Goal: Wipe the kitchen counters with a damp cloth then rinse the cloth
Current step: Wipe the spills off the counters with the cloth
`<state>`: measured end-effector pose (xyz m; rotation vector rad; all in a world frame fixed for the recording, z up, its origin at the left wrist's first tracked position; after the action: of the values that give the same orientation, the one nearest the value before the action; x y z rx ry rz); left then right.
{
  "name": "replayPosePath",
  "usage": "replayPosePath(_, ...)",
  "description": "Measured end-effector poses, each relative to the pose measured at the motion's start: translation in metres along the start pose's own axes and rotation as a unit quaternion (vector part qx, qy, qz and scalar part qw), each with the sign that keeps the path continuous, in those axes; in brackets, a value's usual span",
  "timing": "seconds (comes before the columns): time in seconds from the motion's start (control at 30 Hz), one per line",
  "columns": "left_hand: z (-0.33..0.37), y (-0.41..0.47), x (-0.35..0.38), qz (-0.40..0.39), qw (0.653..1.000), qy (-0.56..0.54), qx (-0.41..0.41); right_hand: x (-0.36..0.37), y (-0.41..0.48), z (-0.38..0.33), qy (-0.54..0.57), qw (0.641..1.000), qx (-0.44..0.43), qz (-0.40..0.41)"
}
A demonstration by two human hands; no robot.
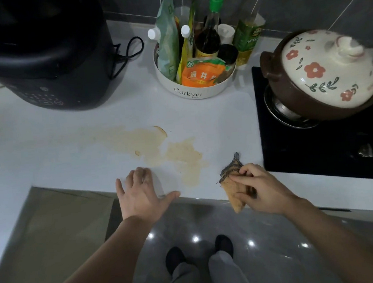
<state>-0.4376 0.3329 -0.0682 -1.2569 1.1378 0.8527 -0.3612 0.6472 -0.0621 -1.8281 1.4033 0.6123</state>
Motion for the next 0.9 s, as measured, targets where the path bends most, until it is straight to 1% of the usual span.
replayPosePath(0.07, 0.0, -0.001, 0.003, 0.009, 1.0, 0.002, 0.002, 0.015, -0.005, -0.004, 0.008, 0.998, 0.016, 0.053)
replayPosePath(0.13, 0.001, -0.001, 0.004, 0.018, 1.0, 0.007, 0.001, 0.031, -0.006, -0.021, 0.009, 0.993, 0.062, 0.101)
replayPosePath(0.2, 0.0, 0.0, 0.005, 0.013, 1.0, 0.011, 0.001, 0.049, 0.006, -0.045, 0.017, 0.986, 0.13, 0.103)
replayPosePath(0.27, 0.001, 0.0, 0.003, 0.007, 1.0, 0.016, 0.001, 0.061, 0.03, -0.068, 0.026, 0.98, 0.167, 0.104)
replayPosePath(0.37, 0.002, 0.0, -0.002, 0.005, 1.0, 0.015, -0.006, 0.055, 0.064, -0.085, -0.063, 0.981, 0.153, 0.1)
replayPosePath(0.43, 0.002, 0.0, -0.005, -0.005, 1.0, 0.014, -0.007, 0.041, 0.066, -0.076, -0.1, 0.979, 0.156, 0.088)
replayPosePath(0.47, 0.002, 0.0, -0.005, -0.01, 1.0, 0.016, -0.006, 0.035, 0.06, -0.068, -0.113, 0.977, 0.152, 0.099)
replayPosePath(0.5, 0.002, 0.001, -0.004, -0.01, 1.0, 0.015, -0.006, 0.029, 0.051, -0.061, -0.123, 0.976, 0.127, 0.128)
replayPosePath(0.53, 0.002, 0.001, -0.002, -0.006, 1.0, 0.014, -0.006, 0.025, 0.042, -0.055, -0.125, 0.976, 0.082, 0.156)
replayPosePath(0.57, 0.001, 0.0, 0.0, 0.001, 1.0, 0.012, -0.006, 0.024, 0.035, -0.051, -0.116, 0.98, 0.026, 0.163)
replayPosePath(0.6, 0.0, 0.0, 0.002, 0.008, 1.0, 0.01, -0.006, 0.025, 0.03, -0.048, -0.101, 0.986, -0.023, 0.131)
replayPosePath(0.63, 0.0, 0.0, 0.003, 0.015, 1.0, 0.006, -0.006, 0.027, 0.027, -0.044, -0.092, 0.991, -0.055, 0.074)
replayPosePath(0.7, -0.001, 0.001, 0.005, 0.012, 1.0, -0.001, -0.005, 0.036, 0.018, -0.037, -0.106, 0.992, -0.063, -0.04)
replayPosePath(0.73, 0.0, 0.002, 0.004, 0.008, 1.0, 0.002, -0.005, 0.04, 0.011, -0.034, -0.124, 0.988, -0.063, -0.06)
replayPosePath(0.83, 0.0, 0.001, 0.004, 0.015, 1.0, 0.0, -0.008, 0.06, 0.002, -0.04, -0.149, 0.985, -0.066, -0.062)
replayPosePath(0.9, -0.001, 0.001, 0.007, 0.019, 1.0, -0.009, -0.008, 0.073, 0.017, -0.058, -0.152, 0.986, -0.048, -0.05)
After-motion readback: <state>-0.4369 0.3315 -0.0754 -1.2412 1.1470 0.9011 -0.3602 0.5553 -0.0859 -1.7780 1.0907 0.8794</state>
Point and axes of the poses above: each hand's wrist, its own y-axis towards the middle knuckle, its own x-axis out of the palm, z = x × y, the point moved 2 cm from there along y, towards the middle knuckle, and after that the axes turned 11 degrees about y, right-handed, at the moved point
